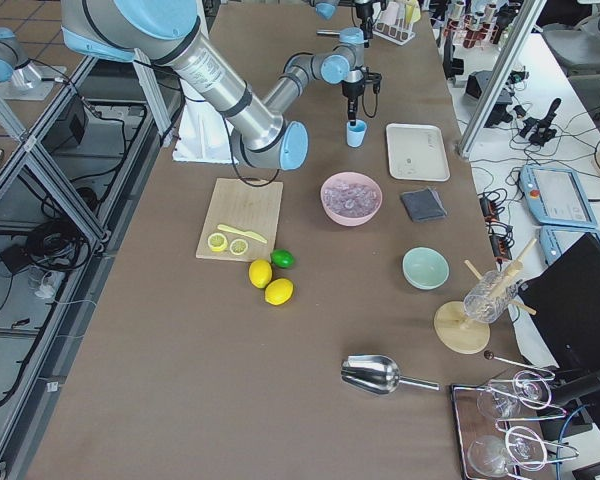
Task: Mash ice and strawberries in cup
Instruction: 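Open the right gripper above the cup to drop the ice cube, then move the right arm away to rest while the left gripper reaches toward the strawberry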
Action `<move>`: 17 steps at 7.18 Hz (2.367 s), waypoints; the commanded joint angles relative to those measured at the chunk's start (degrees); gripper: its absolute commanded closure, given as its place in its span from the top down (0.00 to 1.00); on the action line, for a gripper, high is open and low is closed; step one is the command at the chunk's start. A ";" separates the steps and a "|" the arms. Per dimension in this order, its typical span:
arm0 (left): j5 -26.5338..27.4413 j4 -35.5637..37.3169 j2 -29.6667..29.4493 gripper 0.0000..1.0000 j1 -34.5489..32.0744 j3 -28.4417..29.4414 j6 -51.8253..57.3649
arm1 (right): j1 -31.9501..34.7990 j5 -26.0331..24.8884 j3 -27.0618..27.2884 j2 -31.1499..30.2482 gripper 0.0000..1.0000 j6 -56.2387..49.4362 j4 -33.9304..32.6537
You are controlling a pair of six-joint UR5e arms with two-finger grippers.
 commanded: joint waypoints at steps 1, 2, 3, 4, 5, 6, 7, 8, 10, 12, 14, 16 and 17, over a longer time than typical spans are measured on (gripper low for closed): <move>0.07 -0.03 0.25 0.98 0.00 -0.34 -0.76 | -0.11 -1.22 0.00 0.07 0.63 -0.14 0.00; 0.07 -0.03 0.25 0.98 0.09 -0.35 -0.86 | -0.02 -1.66 0.00 0.07 0.76 -0.31 0.00; 0.07 -0.03 0.16 0.97 0.09 -0.35 -0.86 | 0.33 -1.66 0.17 0.16 0.86 -1.01 0.00; 0.07 0.06 -0.01 0.98 0.09 -0.35 -1.29 | 2.25 -0.71 0.87 0.07 0.90 -3.28 -0.35; 0.07 0.32 -0.71 0.98 0.35 -0.43 -3.39 | 5.84 4.09 2.09 -1.49 0.91 -3.74 -0.61; 0.42 0.32 -0.81 0.98 1.66 -0.70 -4.28 | 10.22 8.57 8.46 -7.69 0.91 -6.79 -1.31; 0.77 0.23 -0.81 0.98 3.67 -1.39 -6.29 | 14.44 10.88 17.31 -15.49 0.91 -15.52 -6.36; 0.86 0.23 -0.81 0.98 5.17 -1.75 -6.66 | 19.36 12.64 23.75 -21.14 0.91 -23.44 -11.64; 5.14 0.15 0.07 0.98 8.59 -3.42 -7.53 | 30.78 17.74 36.58 -30.29 0.91 -38.28 -23.40; 6.83 -1.16 1.81 0.97 11.85 -2.90 -7.46 | 35.65 18.81 41.12 -37.42 0.91 -47.04 -26.63; 6.93 -6.08 3.50 0.97 13.27 -0.71 -8.24 | 38.99 18.64 40.26 -42.79 0.91 -58.78 -25.67; 7.45 -6.10 4.11 0.97 13.36 -0.78 -8.15 | 40.32 18.90 37.81 -48.50 0.91 -61.13 -18.42; 8.24 -6.10 4.38 0.97 13.45 -0.79 -8.07 | 40.59 21.08 34.40 -50.45 0.91 -62.27 -12.80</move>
